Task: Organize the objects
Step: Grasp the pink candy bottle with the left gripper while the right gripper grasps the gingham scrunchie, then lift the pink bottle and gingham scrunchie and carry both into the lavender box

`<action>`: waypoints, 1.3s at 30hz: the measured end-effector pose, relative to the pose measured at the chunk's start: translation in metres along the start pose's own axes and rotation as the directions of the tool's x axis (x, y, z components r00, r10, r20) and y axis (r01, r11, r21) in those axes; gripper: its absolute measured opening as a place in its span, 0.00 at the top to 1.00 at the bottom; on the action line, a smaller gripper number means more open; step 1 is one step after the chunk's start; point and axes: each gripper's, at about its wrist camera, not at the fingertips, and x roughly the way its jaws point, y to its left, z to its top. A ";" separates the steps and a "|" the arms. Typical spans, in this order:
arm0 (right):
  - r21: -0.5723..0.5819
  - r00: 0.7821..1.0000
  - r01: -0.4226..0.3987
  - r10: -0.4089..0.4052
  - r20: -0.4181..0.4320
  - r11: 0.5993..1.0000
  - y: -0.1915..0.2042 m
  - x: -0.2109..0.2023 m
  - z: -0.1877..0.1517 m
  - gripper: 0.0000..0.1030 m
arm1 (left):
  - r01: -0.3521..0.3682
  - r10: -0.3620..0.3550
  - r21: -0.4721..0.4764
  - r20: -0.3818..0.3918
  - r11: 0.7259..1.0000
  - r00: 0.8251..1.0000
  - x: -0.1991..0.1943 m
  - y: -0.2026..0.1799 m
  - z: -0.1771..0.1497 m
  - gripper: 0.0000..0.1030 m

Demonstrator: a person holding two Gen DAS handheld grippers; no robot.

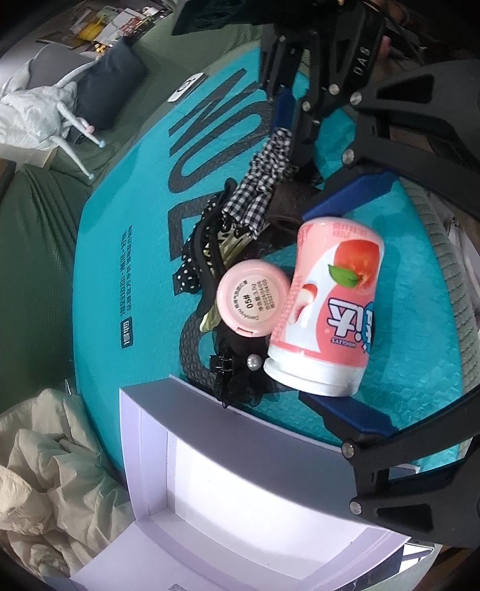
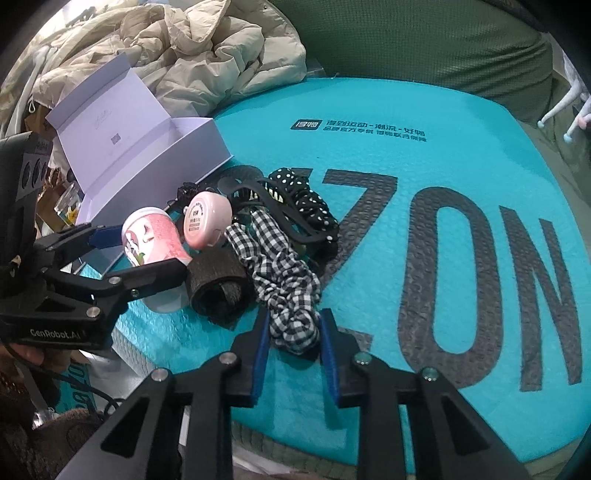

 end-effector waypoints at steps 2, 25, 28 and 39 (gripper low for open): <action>-0.010 1.000 0.009 -0.009 0.000 1.000 -0.001 -0.004 -0.002 0.75 | 0.000 0.000 0.008 -0.004 1.000 1.000 -0.003 0.000 -0.002 0.14; -0.064 0.999 0.031 -0.033 -0.030 0.997 0.008 0.012 0.003 0.56 | 0.025 -0.024 0.019 -0.066 1.000 0.998 0.014 0.001 -0.017 0.15; -0.066 0.999 0.039 -0.041 -0.030 0.997 0.009 0.012 0.003 0.57 | 0.012 -0.009 0.035 -0.062 0.999 0.998 0.015 -0.002 -0.019 0.17; -0.017 0.997 0.062 -0.063 -0.033 0.998 0.005 0.003 -0.002 0.73 | -0.044 0.048 0.076 -0.058 0.996 0.997 0.005 -0.009 -0.019 0.18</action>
